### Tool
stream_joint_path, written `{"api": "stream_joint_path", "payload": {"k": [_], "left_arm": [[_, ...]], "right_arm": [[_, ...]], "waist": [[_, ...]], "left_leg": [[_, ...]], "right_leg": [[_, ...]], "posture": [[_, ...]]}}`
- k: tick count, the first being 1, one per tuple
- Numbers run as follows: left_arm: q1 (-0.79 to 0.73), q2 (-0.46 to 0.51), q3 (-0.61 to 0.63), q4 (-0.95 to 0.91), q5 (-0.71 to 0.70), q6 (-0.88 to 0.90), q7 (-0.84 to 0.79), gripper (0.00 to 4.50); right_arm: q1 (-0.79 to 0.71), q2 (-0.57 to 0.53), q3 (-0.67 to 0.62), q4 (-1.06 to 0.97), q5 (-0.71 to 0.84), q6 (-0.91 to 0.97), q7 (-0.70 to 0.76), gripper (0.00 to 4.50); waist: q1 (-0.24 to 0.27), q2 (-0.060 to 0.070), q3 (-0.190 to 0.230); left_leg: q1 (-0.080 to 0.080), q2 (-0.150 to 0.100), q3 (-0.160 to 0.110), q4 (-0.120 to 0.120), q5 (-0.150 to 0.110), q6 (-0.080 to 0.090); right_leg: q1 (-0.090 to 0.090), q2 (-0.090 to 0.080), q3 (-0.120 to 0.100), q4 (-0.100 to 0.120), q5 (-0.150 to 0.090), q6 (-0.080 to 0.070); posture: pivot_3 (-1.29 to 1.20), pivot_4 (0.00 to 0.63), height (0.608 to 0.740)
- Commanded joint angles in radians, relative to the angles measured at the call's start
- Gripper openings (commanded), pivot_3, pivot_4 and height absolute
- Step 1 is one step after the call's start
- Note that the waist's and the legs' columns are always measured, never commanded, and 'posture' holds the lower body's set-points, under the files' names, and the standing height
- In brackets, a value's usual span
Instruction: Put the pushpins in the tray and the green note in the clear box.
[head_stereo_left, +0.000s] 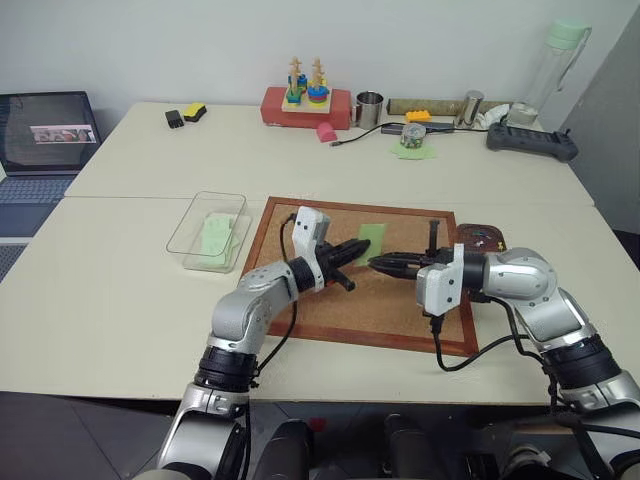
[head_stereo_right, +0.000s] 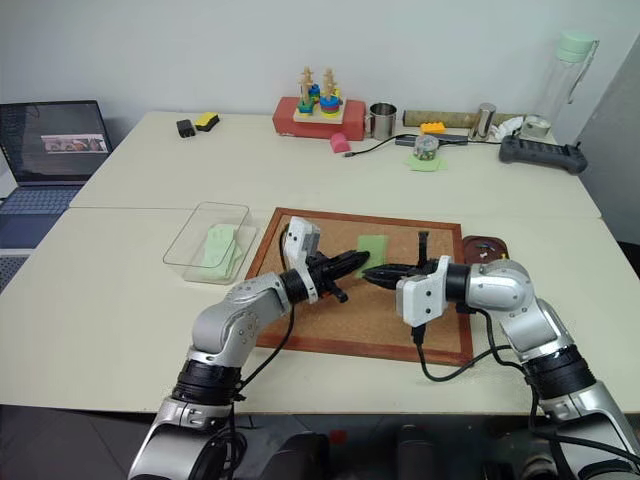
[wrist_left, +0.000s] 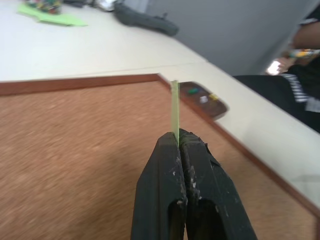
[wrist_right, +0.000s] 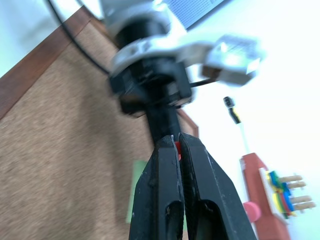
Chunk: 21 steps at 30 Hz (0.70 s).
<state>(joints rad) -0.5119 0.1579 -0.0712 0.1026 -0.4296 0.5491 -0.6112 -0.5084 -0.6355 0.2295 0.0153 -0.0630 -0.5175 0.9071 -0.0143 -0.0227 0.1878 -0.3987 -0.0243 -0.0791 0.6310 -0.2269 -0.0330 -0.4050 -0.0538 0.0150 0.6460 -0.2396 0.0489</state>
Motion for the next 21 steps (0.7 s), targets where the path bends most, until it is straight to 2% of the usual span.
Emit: {"api": "stream_joint_path", "payload": {"k": [1,6,10,17,21], "left_arm": [[-0.018,-0.008,0.007,-0.011,0.02,-0.048,0.01,0.03],[-0.034,-0.013,0.032,-0.082,-0.016,-0.05,0.01,0.03],[-0.042,0.022,0.06,-0.188,-0.062,-0.011,-0.005,0.03],[-0.006,0.079,0.041,-0.272,-0.07,0.022,-0.026,0.03],[0.014,0.086,0.019,-0.288,-0.061,0.02,-0.025,0.03]], "right_arm": [[0.024,0.002,-0.093,-0.067,0.076,0.138,-0.06,0.0],[0.042,0.007,-0.222,-0.062,0.116,0.465,-0.182,0.0],[0.058,0.015,-0.316,-0.011,0.125,0.748,-0.298,0.0],[0.083,0.028,-0.371,0.051,0.155,0.983,-0.369,0.0],[0.086,0.041,-0.385,0.087,0.168,1.029,-0.393,0.0]], "waist": [[0.003,0.0,0.0],[0.013,0.0,0.0],[0.012,0.0,0.0],[0.008,0.001,-0.001],[0.009,0.001,-0.001]], "left_leg": [[0.0,0.0,0.0,0.0,0.0,0.0],[0.0,0.001,0.0,0.001,0.0,0.0],[0.0,0.001,0.0,0.001,0.0,0.0],[0.0,0.0,0.002,0.001,0.0,0.0],[0.0,0.0,0.002,0.001,0.0,0.0]], "right_leg": [[0.0,0.0,0.0,0.0,0.0,0.0],[0.0,0.0,0.0,0.001,0.0,0.0],[0.0,0.0,0.0,0.001,0.0,0.0],[0.0,0.0,0.001,0.001,0.0,0.0],[0.0,0.0,0.001,0.001,0.0,0.0]], "posture": [[0.0,0.15,0.74],[0.0,0.15,0.74],[0.0,0.15,0.74],[0.0,0.15,0.74],[0.0,0.15,0.74]]}}
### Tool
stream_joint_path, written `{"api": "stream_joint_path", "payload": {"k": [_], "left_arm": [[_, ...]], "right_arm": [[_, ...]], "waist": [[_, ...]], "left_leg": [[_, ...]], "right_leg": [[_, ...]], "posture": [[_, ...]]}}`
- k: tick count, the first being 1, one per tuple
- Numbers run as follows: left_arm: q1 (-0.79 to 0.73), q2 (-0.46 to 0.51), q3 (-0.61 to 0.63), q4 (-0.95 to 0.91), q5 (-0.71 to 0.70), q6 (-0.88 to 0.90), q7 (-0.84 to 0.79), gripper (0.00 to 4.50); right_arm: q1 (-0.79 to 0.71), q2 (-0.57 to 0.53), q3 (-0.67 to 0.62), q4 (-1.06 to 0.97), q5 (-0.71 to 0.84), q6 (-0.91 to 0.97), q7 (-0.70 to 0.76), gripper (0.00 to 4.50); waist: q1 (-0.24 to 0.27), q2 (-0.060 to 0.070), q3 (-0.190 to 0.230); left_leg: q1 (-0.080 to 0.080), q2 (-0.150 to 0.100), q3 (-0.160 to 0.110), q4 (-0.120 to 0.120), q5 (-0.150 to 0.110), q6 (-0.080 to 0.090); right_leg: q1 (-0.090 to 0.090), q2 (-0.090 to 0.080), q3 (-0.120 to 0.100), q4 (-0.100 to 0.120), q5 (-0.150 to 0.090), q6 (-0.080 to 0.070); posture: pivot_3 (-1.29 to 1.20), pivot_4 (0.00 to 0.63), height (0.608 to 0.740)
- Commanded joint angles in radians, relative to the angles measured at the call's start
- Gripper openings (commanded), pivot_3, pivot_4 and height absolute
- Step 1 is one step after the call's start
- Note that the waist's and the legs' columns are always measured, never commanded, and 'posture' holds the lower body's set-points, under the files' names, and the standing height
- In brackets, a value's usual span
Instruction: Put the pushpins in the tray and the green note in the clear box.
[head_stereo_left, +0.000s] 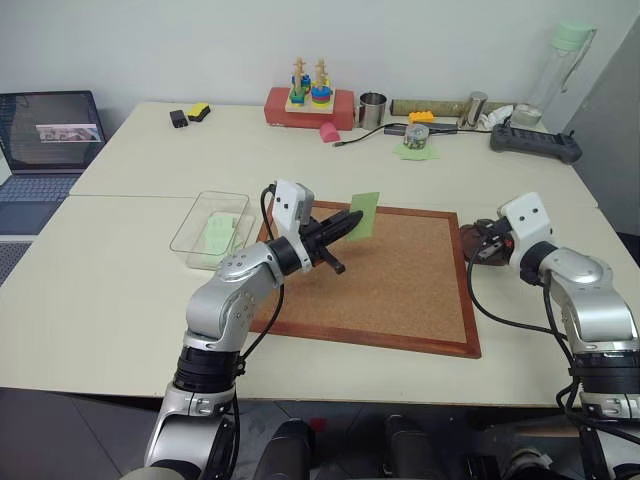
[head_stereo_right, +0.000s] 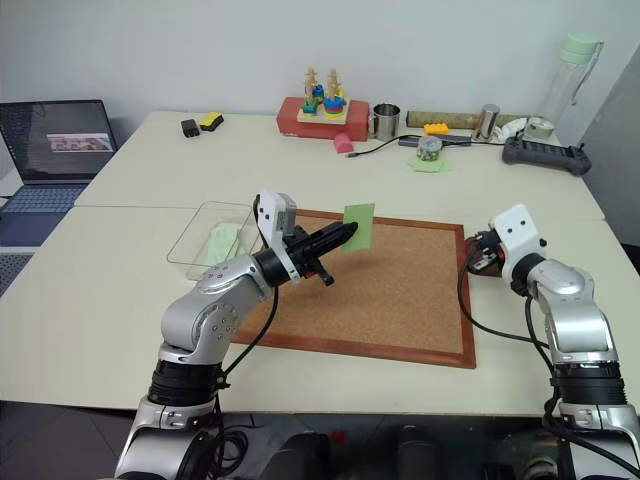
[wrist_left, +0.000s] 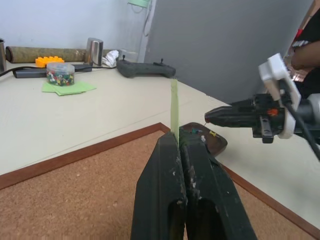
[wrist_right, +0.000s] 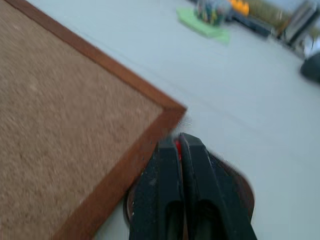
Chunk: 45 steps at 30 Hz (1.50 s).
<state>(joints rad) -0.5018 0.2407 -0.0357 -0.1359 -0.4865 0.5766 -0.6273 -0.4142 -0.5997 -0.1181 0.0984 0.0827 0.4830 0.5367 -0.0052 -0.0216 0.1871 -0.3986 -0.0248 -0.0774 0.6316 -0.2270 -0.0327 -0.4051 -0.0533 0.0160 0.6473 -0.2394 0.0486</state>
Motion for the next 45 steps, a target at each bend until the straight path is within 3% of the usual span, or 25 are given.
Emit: {"api": "stream_joint_path", "payload": {"k": [1,5,10,17,21,28,34,45], "left_arm": [[0.007,0.003,-0.024,-0.053,-0.001,-0.008,-0.01,0.03],[0.007,0.008,-0.042,-0.056,0.011,-0.018,-0.015,0.03],[-0.002,0.009,-0.041,-0.046,0.018,-0.027,-0.019,0.0],[0.0,0.01,-0.037,-0.048,0.017,-0.029,-0.018,0.0],[0.003,0.017,-0.016,-0.062,0.01,-0.023,-0.005,0.0],[0.005,0.036,0.05,-0.108,-0.001,-0.016,0.055,0.0],[0.037,0.077,0.154,-0.147,0.035,-0.005,0.18,0.0],[0.129,0.217,0.322,-0.095,0.178,-0.04,0.362,0.0]], "right_arm": [[-0.009,0.008,-0.036,0.011,0.025,0.036,-0.024,0.0],[-0.009,0.014,-0.034,0.031,0.029,0.044,-0.035,0.0],[-0.012,0.02,-0.043,0.034,0.032,0.039,-0.052,0.95],[-0.026,0.022,-0.065,0.014,0.055,0.042,-0.066,2.76],[-0.04,0.001,-0.084,-0.003,0.078,0.044,-0.054,3.52],[-0.116,-0.038,-0.104,-0.034,0.176,0.018,0.075,3.52],[-0.115,-0.096,0.058,-0.281,0.271,-0.084,0.403,3.52],[-0.249,-0.037,0.142,-0.338,0.379,-0.001,0.465,3.52]], "waist": [[0.0,0.0,0.0],[-0.001,0.0,0.0],[-0.001,0.0,0.0],[-0.001,0.0,0.0],[-0.001,0.0,0.0],[-0.005,0.0,0.0],[-0.017,0.0,0.0],[-0.018,0.0,0.0]], "left_leg": [[0.0,0.0,0.0,0.0,0.0,0.0],[0.0,0.0,0.0,0.0,0.0,0.0],[0.0,0.0,0.0,0.0,0.0,0.0],[0.0,0.0,0.0,0.0,0.0,0.0],[0.0,0.0,0.0,0.0,0.0,0.0],[0.0,0.0,0.0,0.0,0.0,0.0],[0.0,0.001,0.0,0.0,0.0,0.0],[0.0,0.002,-0.003,0.001,0.0,0.0]], "right_leg": [[0.0,0.0,0.0,0.0,0.0,0.0],[0.0,0.0,0.0,0.0,0.0,0.0],[0.0,0.0,0.0,0.0,0.0,0.0],[0.0,0.0,0.0,0.0,0.0,0.0],[0.0,0.0,0.0,0.0,0.0,0.0],[0.0,0.001,0.0,0.0,0.0,0.0],[-0.001,0.001,0.0,0.0,0.0,0.0],[0.0,0.001,-0.002,0.0,0.001,0.0]], "posture": [[0.0,0.15,0.74],[0.0,0.15,0.74],[0.0,0.15,0.74],[0.0,0.15,0.74],[0.0,0.15,0.74],[0.0,0.15,0.74],[0.0,0.15,0.74],[0.0,0.15,0.74]]}}
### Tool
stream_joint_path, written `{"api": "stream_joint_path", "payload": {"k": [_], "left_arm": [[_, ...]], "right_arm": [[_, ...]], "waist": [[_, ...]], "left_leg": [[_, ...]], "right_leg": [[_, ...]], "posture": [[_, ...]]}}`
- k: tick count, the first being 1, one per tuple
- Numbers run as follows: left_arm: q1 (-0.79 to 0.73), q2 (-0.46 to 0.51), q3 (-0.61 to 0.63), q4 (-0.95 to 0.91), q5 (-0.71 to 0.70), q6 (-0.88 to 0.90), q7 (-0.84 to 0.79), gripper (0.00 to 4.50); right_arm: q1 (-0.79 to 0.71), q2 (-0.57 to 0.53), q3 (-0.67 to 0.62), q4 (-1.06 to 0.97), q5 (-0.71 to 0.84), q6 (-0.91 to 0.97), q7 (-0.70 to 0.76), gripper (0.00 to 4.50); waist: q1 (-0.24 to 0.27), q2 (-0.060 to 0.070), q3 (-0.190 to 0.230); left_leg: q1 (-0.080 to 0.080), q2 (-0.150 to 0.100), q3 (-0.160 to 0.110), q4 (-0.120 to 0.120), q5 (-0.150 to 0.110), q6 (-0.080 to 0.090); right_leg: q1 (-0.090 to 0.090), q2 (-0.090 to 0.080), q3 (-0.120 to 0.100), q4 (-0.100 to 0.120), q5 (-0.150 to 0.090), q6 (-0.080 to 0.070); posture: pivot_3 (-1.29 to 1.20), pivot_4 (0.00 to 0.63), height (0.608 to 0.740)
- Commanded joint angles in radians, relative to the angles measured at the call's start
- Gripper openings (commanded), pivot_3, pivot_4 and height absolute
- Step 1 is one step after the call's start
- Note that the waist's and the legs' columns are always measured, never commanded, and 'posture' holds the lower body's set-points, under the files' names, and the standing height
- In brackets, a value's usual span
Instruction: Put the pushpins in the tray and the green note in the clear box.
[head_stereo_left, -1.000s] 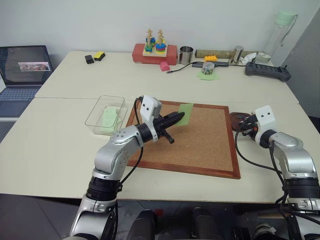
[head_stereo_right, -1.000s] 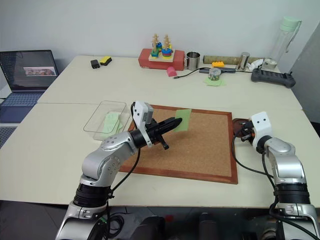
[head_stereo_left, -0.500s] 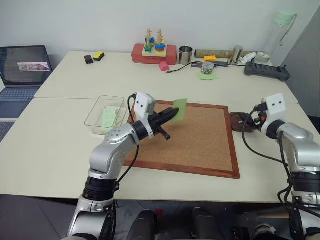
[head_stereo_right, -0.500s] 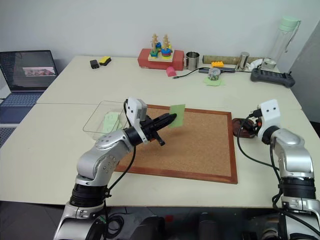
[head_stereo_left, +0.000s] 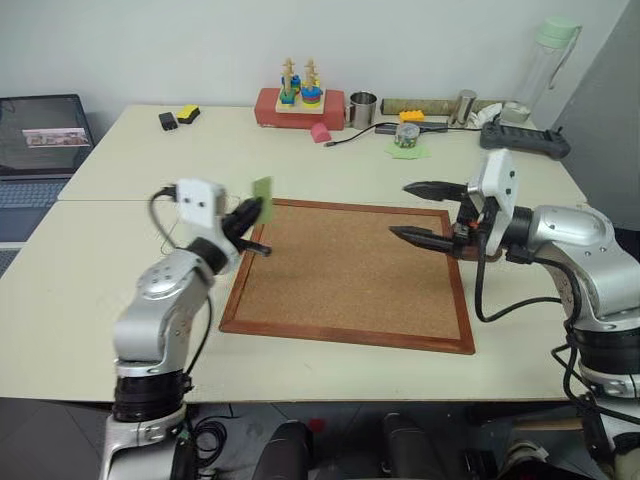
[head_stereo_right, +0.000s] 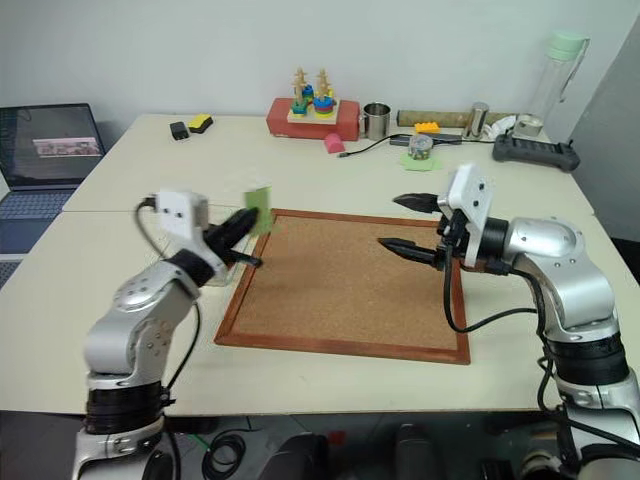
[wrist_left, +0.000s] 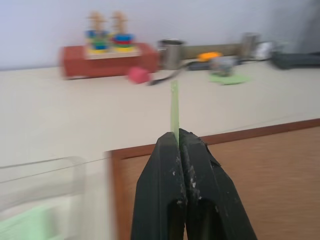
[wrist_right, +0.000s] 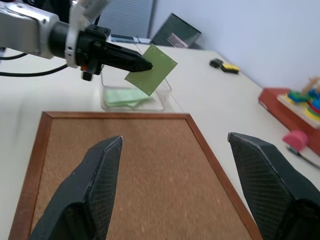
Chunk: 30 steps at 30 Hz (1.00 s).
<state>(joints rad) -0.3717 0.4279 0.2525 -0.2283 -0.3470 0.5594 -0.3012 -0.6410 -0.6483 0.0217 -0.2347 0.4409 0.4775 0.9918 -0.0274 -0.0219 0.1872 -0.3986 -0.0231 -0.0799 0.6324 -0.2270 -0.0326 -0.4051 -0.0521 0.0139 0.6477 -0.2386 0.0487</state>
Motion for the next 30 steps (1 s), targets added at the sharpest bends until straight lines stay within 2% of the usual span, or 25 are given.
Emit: {"api": "stream_joint_path", "payload": {"k": [1,6,10,14,20,21,26,28,30], "left_arm": [[0.0,0.038,0.038,0.011,0.055,-0.029,0.046,0.0],[-0.013,0.053,0.032,0.08,0.103,-0.029,0.081,0.0],[-0.026,0.052,0.03,0.125,0.137,-0.034,0.11,0.66],[-0.033,0.054,0.039,0.137,0.142,-0.044,0.109,1.56],[-0.028,0.075,0.033,0.093,0.147,-0.045,0.09,2.62],[-0.025,0.085,0.03,0.079,0.15,-0.044,0.083,2.91],[0.016,0.163,0.036,-0.008,0.115,-0.011,-0.01,3.8],[0.057,0.231,0.038,-0.054,0.061,0.029,-0.122,4.24],[0.114,0.316,0.045,-0.096,0.002,0.078,-0.244,4.36]], "right_arm": [[-0.025,0.015,0.008,0.003,0.018,0.0,0.012,3.52],[-0.028,0.023,0.022,0.033,0.014,-0.01,0.023,3.52],[-0.029,0.024,0.028,0.045,0.017,-0.01,0.029,3.58],[-0.025,0.02,0.031,0.049,0.015,-0.009,0.034,3.58],[-0.02,0.013,0.027,0.054,0.006,-0.012,0.041,3.58],[-0.019,0.011,0.026,0.055,0.004,-0.014,0.041,3.58],[-0.01,-0.003,0.011,0.064,-0.006,-0.026,0.035,3.58],[0.007,-0.03,-0.004,0.075,-0.017,-0.036,0.039,3.58],[0.037,-0.079,-0.021,0.085,-0.035,-0.05,0.055,3.58]], "waist": [[0.007,0.0,0.0],[0.015,0.0,0.0],[0.018,0.0,0.0],[0.02,0.0,0.0],[0.02,0.0,0.0],[0.02,0.0,0.0],[0.019,0.0,0.0],[0.019,0.0,0.0],[0.018,0.0,0.0]], "left_leg": [[0.0,0.0,0.0,0.0,0.0,0.0],[-0.001,0.0,0.001,0.001,0.0,0.0],[-0.001,0.0,0.0,0.001,0.0,0.0],[0.0,0.0,0.001,0.001,0.0,0.0],[-0.001,0.0,0.0,0.001,0.0,0.0],[-0.001,0.0,0.0,0.001,0.0,0.0],[-0.001,0.0,0.001,0.001,0.0,0.0],[0.0,0.0,0.001,0.001,0.0,0.0],[-0.001,0.0,0.001,0.0,0.0,0.0]], "right_leg": [[0.0,0.0,0.0,0.0,0.0,0.0],[0.0,-0.002,0.001,-0.001,0.0,0.0],[0.0,-0.001,0.0,0.0,0.0,0.0],[0.0,-0.001,0.0,0.0,0.0,0.0],[0.0,-0.001,0.0,0.0,0.0,0.0],[0.0,-0.001,0.0,0.0,0.0,0.0],[0.0,-0.001,0.001,0.0,0.0,0.0],[0.0,-0.001,0.001,0.0,0.0,0.0],[0.0,-0.001,0.001,-0.001,0.0,0.0]], "posture": [[0.0,0.15,0.74],[0.0,0.15,0.74],[0.0,0.15,0.74],[0.0,0.15,0.74],[0.0,0.15,0.74],[0.0,0.15,0.74],[0.0,0.15,0.74],[0.0,0.15,0.74],[0.0,0.15,0.74]]}}
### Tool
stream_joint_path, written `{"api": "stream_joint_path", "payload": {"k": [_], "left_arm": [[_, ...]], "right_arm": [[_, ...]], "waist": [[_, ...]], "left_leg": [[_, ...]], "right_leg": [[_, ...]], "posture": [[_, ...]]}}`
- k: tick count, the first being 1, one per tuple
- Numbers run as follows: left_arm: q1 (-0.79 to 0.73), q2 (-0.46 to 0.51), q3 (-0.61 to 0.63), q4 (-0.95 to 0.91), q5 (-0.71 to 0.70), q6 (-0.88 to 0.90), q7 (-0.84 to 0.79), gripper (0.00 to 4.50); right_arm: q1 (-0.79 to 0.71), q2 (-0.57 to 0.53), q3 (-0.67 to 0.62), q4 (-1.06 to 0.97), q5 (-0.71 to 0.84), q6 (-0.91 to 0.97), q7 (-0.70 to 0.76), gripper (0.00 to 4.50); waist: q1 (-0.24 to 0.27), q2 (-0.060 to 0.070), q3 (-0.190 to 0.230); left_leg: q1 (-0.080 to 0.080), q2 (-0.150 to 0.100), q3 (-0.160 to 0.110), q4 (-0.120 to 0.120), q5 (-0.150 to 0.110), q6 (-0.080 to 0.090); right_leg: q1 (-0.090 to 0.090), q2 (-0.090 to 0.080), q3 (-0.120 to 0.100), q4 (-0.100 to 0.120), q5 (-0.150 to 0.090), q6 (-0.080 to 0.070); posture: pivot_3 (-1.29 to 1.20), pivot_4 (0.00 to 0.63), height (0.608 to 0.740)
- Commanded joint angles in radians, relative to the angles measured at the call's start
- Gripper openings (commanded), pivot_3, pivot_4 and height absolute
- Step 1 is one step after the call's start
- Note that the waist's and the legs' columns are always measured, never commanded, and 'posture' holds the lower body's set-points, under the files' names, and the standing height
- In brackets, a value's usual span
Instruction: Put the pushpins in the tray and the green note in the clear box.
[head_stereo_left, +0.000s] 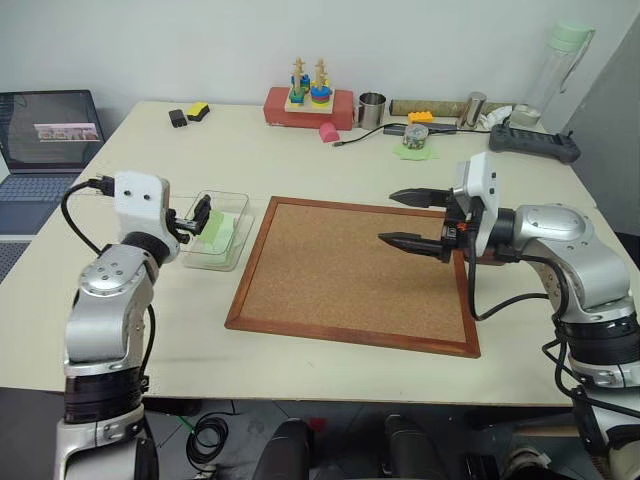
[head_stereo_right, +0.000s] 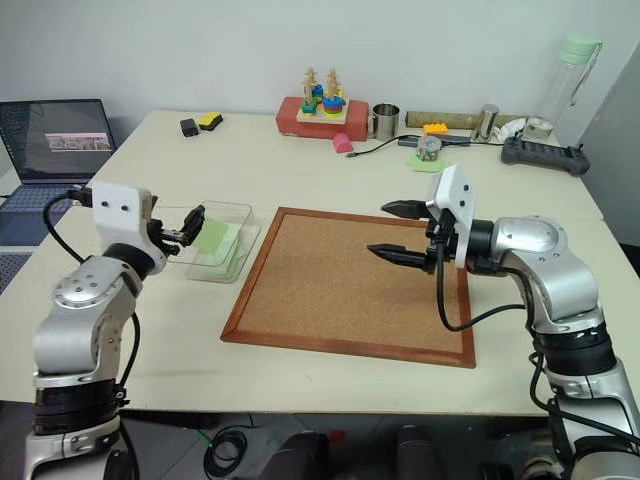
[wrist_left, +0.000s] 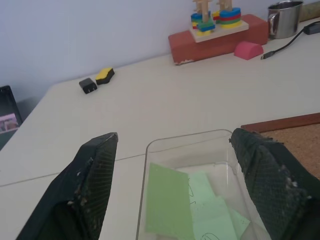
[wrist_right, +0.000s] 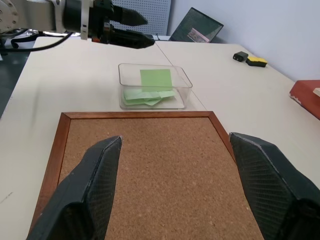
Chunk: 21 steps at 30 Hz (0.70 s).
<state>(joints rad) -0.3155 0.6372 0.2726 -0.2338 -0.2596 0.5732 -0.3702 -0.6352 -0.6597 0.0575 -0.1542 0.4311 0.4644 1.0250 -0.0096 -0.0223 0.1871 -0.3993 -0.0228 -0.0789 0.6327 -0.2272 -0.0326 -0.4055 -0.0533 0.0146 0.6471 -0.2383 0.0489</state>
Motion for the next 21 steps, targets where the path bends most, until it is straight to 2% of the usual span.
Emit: {"api": "stream_joint_path", "payload": {"k": [1,4,7,12,20,21], "left_arm": [[0.09,0.151,0.034,-0.106,-0.103,0.081,-0.226,4.36],[0.236,0.288,0.109,-0.14,-0.119,0.044,-0.396,4.36],[0.349,0.372,0.213,-0.085,-0.125,-0.003,-0.518,4.36],[0.417,0.417,0.283,0.014,-0.11,-0.079,-0.613,4.36],[0.422,0.443,0.286,0.106,-0.097,-0.145,-0.679,4.36],[0.416,0.442,0.28,0.116,-0.103,-0.148,-0.686,4.36]], "right_arm": [[0.047,-0.094,-0.066,0.007,-0.028,-0.037,0.032,3.58],[0.111,-0.204,-0.101,0.018,-0.037,-0.03,0.084,3.58],[0.185,-0.316,-0.149,0.045,-0.024,-0.018,0.149,3.58],[0.306,-0.412,-0.23,0.09,-0.024,-0.044,0.205,3.58],[0.404,-0.477,-0.308,0.095,-0.012,-0.025,0.229,3.58],[0.407,-0.481,-0.309,0.096,-0.014,-0.029,0.232,3.58]], "waist": [[-0.001,0.0,0.0],[-0.002,-0.001,0.001],[-0.006,0.0,0.002],[-0.005,0.0,0.002],[-0.006,0.0,0.002],[-0.006,0.0,0.002]], "left_leg": [[0.0,0.0,0.0,-0.001,0.0,0.0],[0.0,0.0,0.001,-0.002,0.0,0.0],[0.0,0.001,0.002,-0.003,0.0,0.0],[0.002,0.003,0.002,-0.003,0.0,0.001],[0.002,0.003,0.003,-0.003,0.0,0.001],[0.002,0.003,0.003,-0.003,0.0,0.001]], "right_leg": [[0.0,0.0,0.0,0.0,0.0,0.0],[0.0,-0.001,0.001,-0.001,0.0,0.0],[-0.001,-0.001,0.0,-0.001,-0.002,-0.003],[0.0,0.0,-0.002,0.0,-0.007,-0.005],[0.0,-0.001,-0.001,0.0,-0.008,-0.006],[-0.001,-0.001,-0.001,0.0,-0.006,-0.002]], "posture": [[0.0,0.15,0.74],[0.0,0.15,0.74],[0.0,0.15,0.74],[0.0,0.15,0.74],[0.0,0.15,0.74],[0.0,0.15,0.74]]}}
